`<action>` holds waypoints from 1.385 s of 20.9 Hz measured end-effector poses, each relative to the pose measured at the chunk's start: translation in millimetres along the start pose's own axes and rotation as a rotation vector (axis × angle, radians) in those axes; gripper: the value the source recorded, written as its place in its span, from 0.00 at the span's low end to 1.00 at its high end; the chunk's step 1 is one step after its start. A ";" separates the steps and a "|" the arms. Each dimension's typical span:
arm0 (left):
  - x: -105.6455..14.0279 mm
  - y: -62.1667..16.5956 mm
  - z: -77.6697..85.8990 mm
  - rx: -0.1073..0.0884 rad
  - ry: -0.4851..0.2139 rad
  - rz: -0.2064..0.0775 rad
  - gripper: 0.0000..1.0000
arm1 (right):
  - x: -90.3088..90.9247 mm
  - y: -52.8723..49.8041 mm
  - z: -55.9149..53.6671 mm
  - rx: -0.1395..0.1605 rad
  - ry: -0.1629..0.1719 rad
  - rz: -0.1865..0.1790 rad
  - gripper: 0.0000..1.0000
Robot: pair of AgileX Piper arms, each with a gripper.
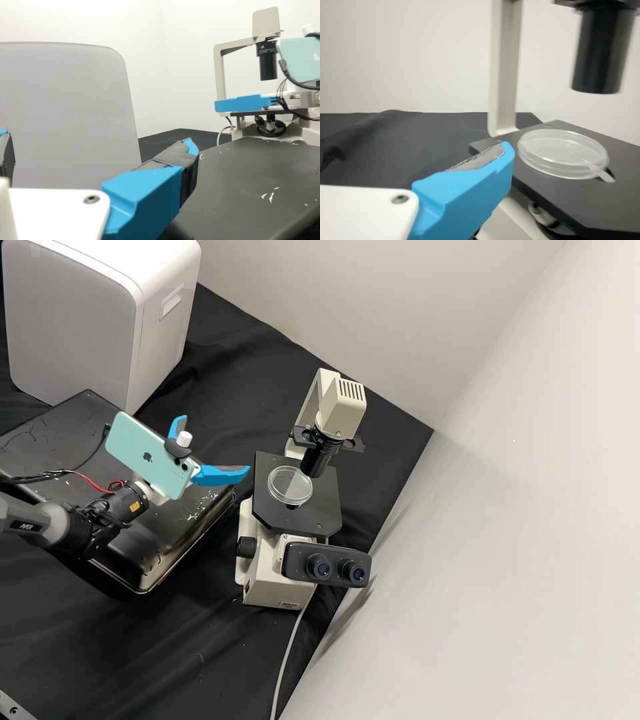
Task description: Place the petri dish on the bench
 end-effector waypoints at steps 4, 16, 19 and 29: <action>0.0 0.0 0.0 0.000 0.000 0.000 1.00 | -0.4 11.0 11.9 0.016 -0.017 0.022 1.00; -0.1 0.0 -0.3 0.001 0.001 0.000 1.00 | 6.0 32.7 55.3 0.050 -0.109 0.092 1.00; -0.1 0.0 -0.4 0.002 0.000 -0.001 1.00 | 8.6 38.5 61.1 0.048 -0.120 0.109 1.00; -0.4 -0.1 -1.0 0.006 0.000 -0.003 1.00 | 21.3 51.3 75.9 0.072 -0.141 0.151 1.00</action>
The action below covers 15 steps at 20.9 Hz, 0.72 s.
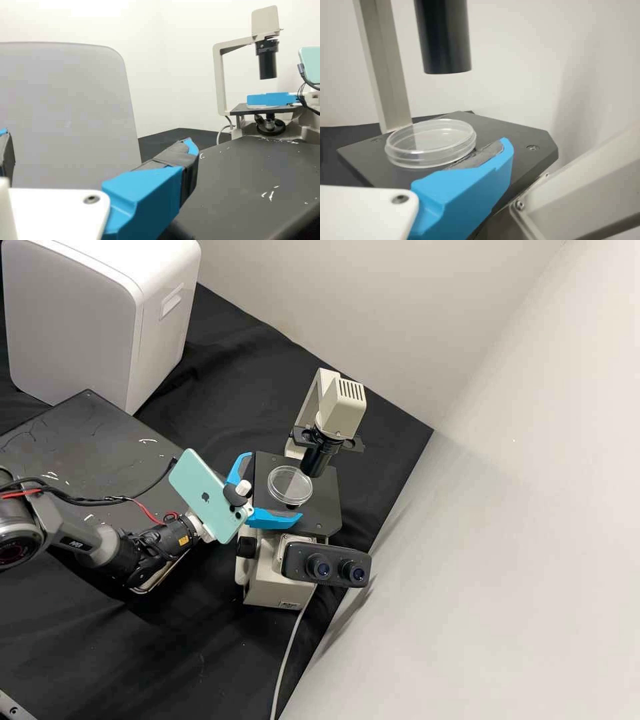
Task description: Place the petri dish on the bench
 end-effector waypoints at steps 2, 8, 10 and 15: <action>0.0 0.0 0.0 0.000 0.000 0.000 1.00 | 4.6 1.2 0.8 -0.001 -0.002 0.002 1.00; 0.0 0.0 0.4 0.001 -0.004 0.000 1.00 | 20.6 -0.5 6.0 -0.009 -0.012 -0.004 1.00; 0.0 0.0 0.4 0.001 -0.004 0.000 1.00 | 26.0 -0.5 8.1 -0.006 -0.024 -0.004 1.00; 0.0 0.0 0.4 0.001 -0.004 0.000 1.00 | 41.3 -5.9 9.5 -0.049 -0.036 0.000 1.00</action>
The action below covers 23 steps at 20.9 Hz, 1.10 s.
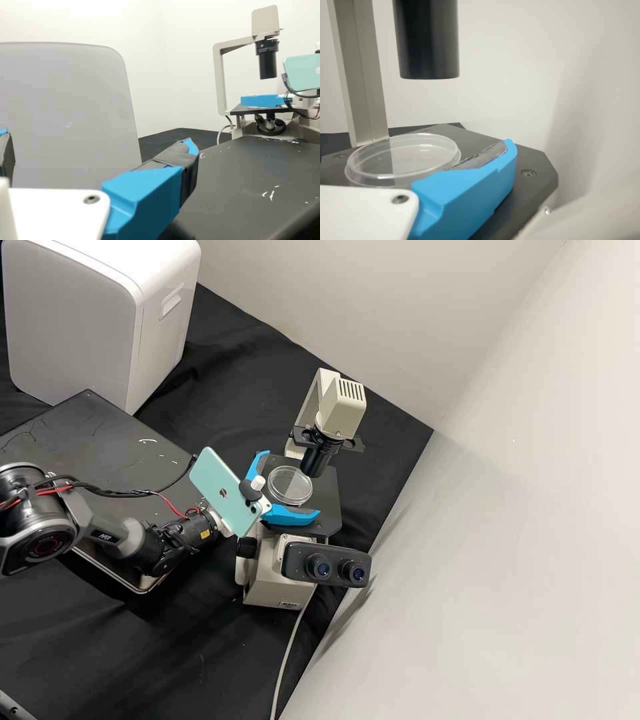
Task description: Place the petri dish on the bench
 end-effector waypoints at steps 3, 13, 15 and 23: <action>0.0 0.0 0.0 0.000 0.000 0.000 1.00 | 7.9 -2.8 0.2 -0.013 -0.001 0.009 1.00; 0.0 0.2 0.1 0.000 -0.001 0.002 1.00 | 19.1 -7.5 0.2 -0.029 -0.009 0.022 0.00; 0.0 0.2 0.1 0.000 -0.001 0.002 1.00 | 19.3 -8.3 1.0 -0.029 -0.011 0.020 0.00; 0.0 0.2 0.1 0.000 -0.001 0.002 1.00 | 21.9 -8.1 0.7 -0.027 -0.001 0.027 0.00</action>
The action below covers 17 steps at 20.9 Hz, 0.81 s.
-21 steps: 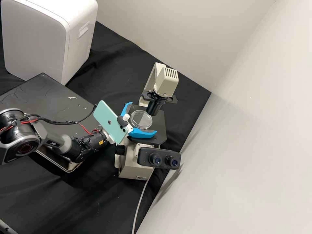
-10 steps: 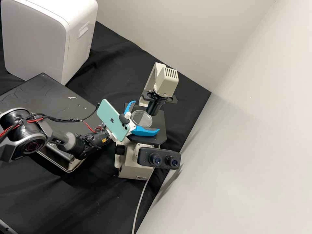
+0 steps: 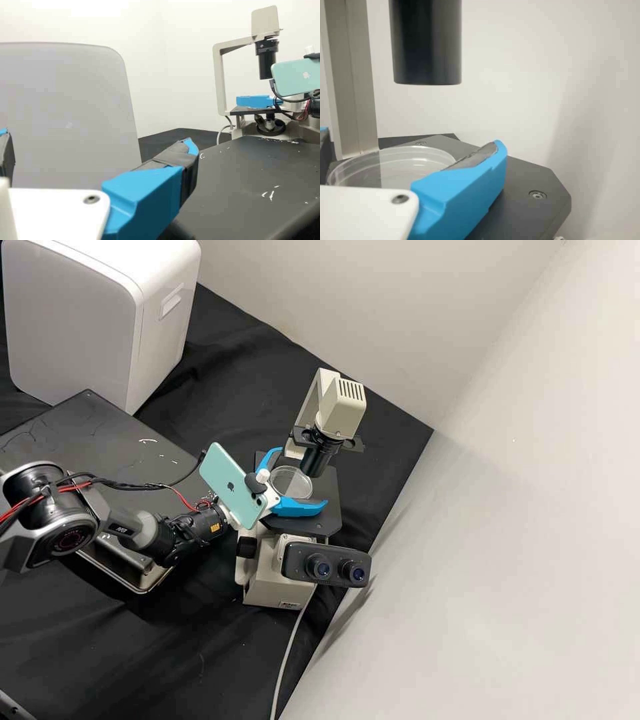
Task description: Place the petri dish on the bench
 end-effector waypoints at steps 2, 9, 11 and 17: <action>0.0 0.0 0.0 0.000 0.000 0.000 1.00 | 0.0 0.0 0.0 0.005 0.000 0.000 0.00; 0.0 0.0 0.0 0.000 0.000 0.000 1.00 | 0.0 -0.2 -0.2 0.029 0.002 -0.003 0.00; 0.0 0.0 0.0 0.000 0.000 0.000 1.00 | 0.0 -0.6 -0.5 0.042 0.006 -0.007 0.00; 0.0 0.0 0.0 0.000 0.000 0.000 1.00 | 0.5 -0.9 -1.7 0.060 0.015 -0.014 0.00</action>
